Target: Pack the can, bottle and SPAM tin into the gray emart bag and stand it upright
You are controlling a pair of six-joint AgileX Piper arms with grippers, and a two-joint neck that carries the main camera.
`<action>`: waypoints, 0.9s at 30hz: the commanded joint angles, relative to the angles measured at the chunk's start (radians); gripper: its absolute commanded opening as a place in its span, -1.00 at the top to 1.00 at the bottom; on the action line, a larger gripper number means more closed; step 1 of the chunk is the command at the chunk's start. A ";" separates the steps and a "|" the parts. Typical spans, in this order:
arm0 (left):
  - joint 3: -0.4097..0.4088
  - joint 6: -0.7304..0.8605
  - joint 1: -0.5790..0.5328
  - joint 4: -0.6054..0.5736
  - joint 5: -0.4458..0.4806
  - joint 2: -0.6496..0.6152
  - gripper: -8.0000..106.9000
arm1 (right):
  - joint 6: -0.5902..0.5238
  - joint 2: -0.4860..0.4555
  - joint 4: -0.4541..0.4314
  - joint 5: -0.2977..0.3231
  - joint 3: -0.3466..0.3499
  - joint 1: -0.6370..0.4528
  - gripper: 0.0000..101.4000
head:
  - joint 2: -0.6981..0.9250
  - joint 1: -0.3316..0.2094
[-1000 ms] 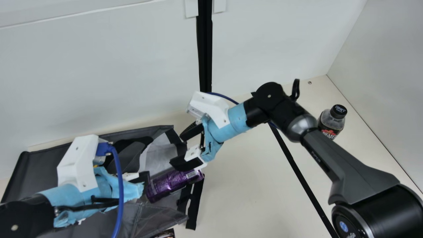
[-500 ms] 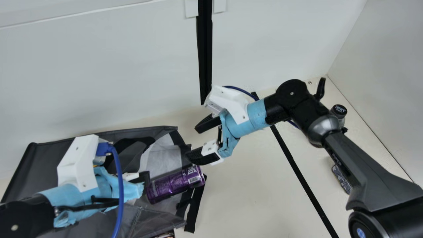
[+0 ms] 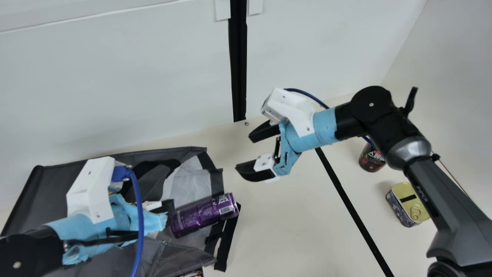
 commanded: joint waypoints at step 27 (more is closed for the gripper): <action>0.000 0.000 0.000 0.000 0.000 0.000 1.00 | 0.273 -0.199 -0.310 -0.120 -0.063 -0.131 -0.87 | -0.002 -0.021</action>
